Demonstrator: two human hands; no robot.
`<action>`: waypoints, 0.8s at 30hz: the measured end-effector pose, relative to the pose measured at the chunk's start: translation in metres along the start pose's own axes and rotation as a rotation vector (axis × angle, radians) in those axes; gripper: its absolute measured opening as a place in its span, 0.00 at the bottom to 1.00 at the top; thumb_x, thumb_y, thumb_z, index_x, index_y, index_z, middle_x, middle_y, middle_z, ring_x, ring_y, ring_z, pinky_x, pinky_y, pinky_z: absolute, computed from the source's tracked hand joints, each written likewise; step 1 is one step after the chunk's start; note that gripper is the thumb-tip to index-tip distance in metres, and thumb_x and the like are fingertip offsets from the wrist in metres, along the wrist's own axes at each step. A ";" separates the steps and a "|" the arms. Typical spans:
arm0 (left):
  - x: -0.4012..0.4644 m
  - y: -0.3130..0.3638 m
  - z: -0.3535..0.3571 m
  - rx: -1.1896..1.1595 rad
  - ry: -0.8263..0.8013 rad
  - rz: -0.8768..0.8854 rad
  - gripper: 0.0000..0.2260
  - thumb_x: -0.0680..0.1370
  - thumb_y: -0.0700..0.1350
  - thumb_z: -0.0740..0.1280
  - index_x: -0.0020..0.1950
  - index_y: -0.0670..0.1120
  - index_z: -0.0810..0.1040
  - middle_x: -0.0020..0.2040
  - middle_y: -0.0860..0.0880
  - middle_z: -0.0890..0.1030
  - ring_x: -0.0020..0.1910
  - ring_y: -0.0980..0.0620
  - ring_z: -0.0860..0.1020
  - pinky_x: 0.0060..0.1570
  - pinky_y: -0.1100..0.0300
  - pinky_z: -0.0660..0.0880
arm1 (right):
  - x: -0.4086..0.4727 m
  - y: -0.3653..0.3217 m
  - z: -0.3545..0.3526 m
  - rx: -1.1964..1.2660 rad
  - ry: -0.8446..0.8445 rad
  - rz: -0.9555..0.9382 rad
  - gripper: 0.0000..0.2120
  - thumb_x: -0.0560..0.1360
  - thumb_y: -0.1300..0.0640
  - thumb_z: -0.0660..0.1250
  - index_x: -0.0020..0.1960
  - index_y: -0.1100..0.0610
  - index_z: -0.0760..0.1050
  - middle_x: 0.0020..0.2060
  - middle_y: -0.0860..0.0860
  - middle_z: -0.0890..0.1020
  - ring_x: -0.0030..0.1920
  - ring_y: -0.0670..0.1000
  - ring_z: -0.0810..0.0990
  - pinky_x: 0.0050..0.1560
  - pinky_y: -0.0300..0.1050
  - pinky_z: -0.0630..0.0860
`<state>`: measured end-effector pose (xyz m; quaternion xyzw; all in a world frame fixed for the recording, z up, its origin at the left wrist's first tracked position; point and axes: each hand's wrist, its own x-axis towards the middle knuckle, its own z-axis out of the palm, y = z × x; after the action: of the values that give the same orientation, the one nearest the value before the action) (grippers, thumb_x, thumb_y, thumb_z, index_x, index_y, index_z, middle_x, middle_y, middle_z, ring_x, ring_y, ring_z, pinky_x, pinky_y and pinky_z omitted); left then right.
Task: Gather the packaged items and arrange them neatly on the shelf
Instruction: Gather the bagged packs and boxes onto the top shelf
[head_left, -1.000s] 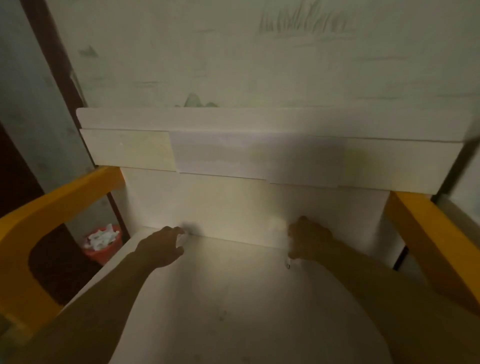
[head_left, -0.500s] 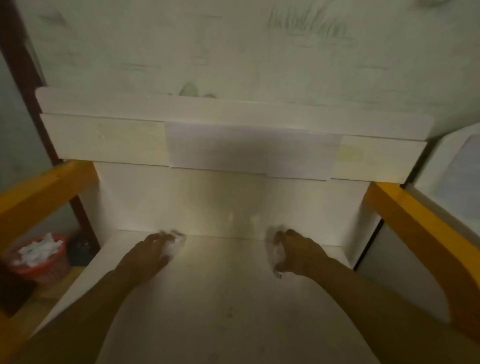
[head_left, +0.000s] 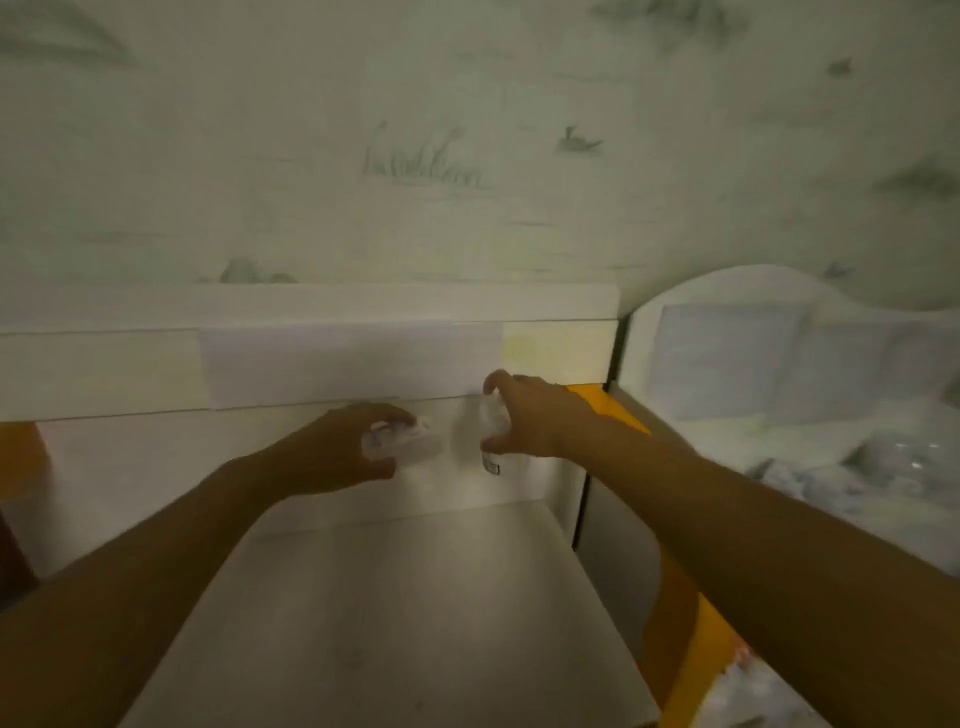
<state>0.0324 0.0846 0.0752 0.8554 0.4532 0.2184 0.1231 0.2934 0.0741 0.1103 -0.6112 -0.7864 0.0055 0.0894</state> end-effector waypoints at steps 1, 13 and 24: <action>0.013 0.020 -0.005 -0.014 0.017 0.037 0.26 0.67 0.55 0.71 0.64 0.56 0.72 0.59 0.58 0.73 0.55 0.56 0.73 0.52 0.63 0.70 | -0.008 0.010 -0.015 -0.013 0.026 0.003 0.35 0.69 0.40 0.73 0.69 0.49 0.63 0.64 0.52 0.74 0.59 0.56 0.76 0.55 0.52 0.75; 0.122 0.230 0.040 -0.182 0.050 0.257 0.21 0.73 0.41 0.72 0.65 0.52 0.75 0.60 0.56 0.76 0.54 0.53 0.78 0.52 0.63 0.74 | -0.136 0.183 -0.123 -0.053 0.212 0.200 0.32 0.69 0.40 0.73 0.70 0.47 0.68 0.66 0.52 0.74 0.64 0.55 0.73 0.62 0.54 0.73; 0.185 0.372 0.159 0.041 -0.191 0.327 0.28 0.69 0.49 0.67 0.70 0.47 0.70 0.69 0.48 0.72 0.66 0.50 0.69 0.60 0.64 0.61 | -0.244 0.354 -0.114 -0.034 0.138 0.332 0.33 0.68 0.37 0.72 0.69 0.45 0.68 0.65 0.51 0.74 0.64 0.56 0.73 0.61 0.54 0.73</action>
<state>0.4693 0.0282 0.1363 0.9368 0.2988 0.1441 0.1112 0.7079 -0.0828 0.1479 -0.7329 -0.6667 -0.0351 0.1308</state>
